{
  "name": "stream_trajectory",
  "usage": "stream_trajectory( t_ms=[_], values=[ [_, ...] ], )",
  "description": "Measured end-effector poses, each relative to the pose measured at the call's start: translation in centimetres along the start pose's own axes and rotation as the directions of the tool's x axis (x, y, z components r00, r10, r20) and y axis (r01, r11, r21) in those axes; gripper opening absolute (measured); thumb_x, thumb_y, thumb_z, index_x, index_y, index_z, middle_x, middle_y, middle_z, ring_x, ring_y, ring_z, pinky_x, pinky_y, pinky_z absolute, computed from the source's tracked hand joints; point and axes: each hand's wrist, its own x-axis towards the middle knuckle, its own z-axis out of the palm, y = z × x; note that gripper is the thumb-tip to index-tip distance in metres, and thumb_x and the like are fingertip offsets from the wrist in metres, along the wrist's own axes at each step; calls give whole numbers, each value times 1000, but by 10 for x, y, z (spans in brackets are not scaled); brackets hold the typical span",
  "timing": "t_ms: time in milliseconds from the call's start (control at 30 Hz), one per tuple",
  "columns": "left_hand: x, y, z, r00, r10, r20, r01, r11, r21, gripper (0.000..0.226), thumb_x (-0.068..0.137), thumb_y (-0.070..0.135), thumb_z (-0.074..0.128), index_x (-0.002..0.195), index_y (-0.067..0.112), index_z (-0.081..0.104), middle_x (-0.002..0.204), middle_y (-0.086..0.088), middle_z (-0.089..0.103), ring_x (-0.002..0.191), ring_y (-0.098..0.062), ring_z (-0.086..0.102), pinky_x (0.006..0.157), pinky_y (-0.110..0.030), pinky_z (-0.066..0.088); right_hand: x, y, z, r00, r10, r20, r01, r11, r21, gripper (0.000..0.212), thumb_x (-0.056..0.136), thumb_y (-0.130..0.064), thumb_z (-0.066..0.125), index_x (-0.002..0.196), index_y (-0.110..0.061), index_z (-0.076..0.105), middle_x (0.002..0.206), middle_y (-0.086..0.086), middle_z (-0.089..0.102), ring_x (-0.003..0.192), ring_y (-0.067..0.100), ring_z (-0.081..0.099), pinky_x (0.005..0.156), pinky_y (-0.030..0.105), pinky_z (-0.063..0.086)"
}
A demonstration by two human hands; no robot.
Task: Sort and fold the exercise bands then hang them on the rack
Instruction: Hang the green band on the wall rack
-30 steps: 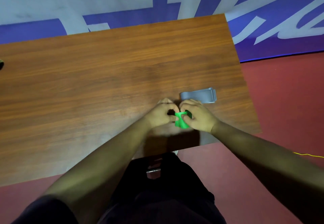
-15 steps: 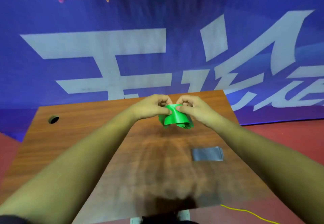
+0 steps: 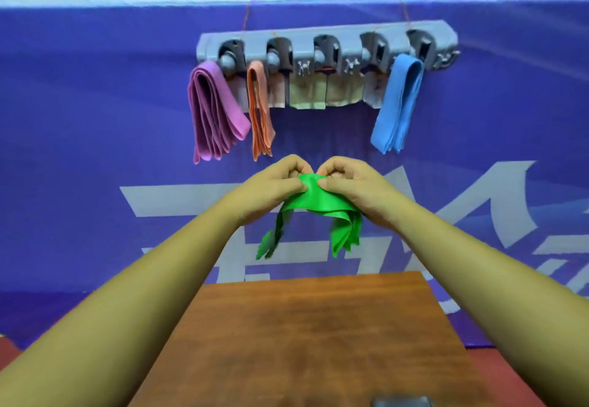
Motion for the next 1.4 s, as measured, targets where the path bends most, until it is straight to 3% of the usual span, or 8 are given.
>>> stream_trajectory(
  t_ms=[300,433,567,800,1000,1133,1233,1400],
  values=[
    [21,70,-31,989,148,-19,-145,983,108,17,82,12,51,94,19,41,79,-10,39,63,-12,33,56,-27,28,11,-75,-28,982,-168,86,187,929,-320,36,80,-27,79,99,-24,48,81,-3,53,70,4,49,65,17,39],
    [29,84,-42,994,95,-47,-91,991,97,12,88,8,55,92,16,47,79,-11,42,68,-22,35,57,-35,30,13,-97,-35,970,-141,196,240,654,-717,57,75,-31,83,112,-23,41,108,-4,42,90,5,47,70,10,36],
    [32,95,-45,999,45,-29,-42,991,124,12,93,1,53,92,13,52,79,-7,47,68,-16,43,60,-31,37,15,-104,-40,971,-81,227,237,487,-840,53,82,-14,70,118,-27,34,111,-3,33,62,20,57,46,24,47],
    [24,107,-49,993,100,58,-115,812,572,54,75,40,82,104,27,39,83,8,45,65,-11,41,57,-25,41,29,-111,-49,968,-246,40,216,747,-629,16,79,-10,59,92,-20,56,82,-7,55,67,2,45,62,22,36],
    [25,117,-44,967,255,-3,-193,742,642,33,82,15,64,105,23,42,88,-13,56,67,-26,53,66,-44,50,38,-113,-55,989,-147,7,140,927,-348,8,84,-5,62,89,-11,61,80,9,58,62,18,45,57,33,37],
    [27,117,-47,956,282,-84,-175,773,609,12,86,13,54,93,23,54,76,-10,54,68,-14,43,65,-32,40,33,-112,-52,984,-164,72,172,756,-631,40,78,-31,77,105,-30,47,110,-6,51,90,12,57,77,27,50],
    [33,113,-50,949,283,-139,-150,793,591,7,89,20,54,91,25,58,76,-5,55,81,-17,44,70,-32,42,35,-109,-47,955,-277,106,248,548,-799,44,76,-36,73,103,-32,38,106,-7,41,81,20,56,69,40,54],
    [42,115,-54,932,317,-174,-169,807,566,8,84,20,57,86,27,60,70,4,59,71,-11,45,64,-26,38,48,-111,-55,889,-454,-58,294,664,-688,14,78,-13,57,86,-22,50,77,-7,52,65,7,44,60,28,34]
  ],
)
